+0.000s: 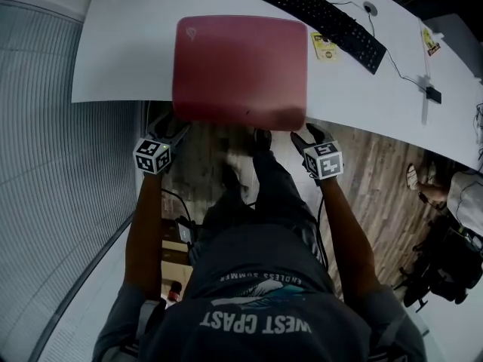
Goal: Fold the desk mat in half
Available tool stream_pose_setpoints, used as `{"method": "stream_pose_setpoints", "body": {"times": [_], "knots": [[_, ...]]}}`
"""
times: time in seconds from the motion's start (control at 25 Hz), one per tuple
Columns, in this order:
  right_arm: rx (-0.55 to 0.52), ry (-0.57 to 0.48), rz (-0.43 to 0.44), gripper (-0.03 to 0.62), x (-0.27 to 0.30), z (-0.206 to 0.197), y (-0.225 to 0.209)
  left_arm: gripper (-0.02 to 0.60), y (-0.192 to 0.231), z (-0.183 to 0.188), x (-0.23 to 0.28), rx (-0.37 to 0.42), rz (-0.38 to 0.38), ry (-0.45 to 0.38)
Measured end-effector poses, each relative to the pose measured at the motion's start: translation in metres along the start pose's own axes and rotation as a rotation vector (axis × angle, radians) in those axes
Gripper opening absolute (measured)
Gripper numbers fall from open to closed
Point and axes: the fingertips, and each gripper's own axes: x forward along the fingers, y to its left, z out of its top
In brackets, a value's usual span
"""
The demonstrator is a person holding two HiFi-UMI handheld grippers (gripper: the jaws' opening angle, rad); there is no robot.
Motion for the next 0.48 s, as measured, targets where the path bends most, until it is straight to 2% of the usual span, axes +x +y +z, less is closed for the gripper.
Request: {"method": "stream_pose_setpoints", "body": {"times": [0.16, 0.48], "knots": [[0.011, 0.034, 0.027, 0.278, 0.019, -0.014, -0.007, 0.341, 0.005, -0.020, 0.014, -0.065, -0.024, 0.027], [0.004, 0.051, 0.091, 0.285, 0.044, -0.023, -0.004, 0.362, 0.002, -0.033, 0.039, -0.098, -0.099, 0.026]]}}
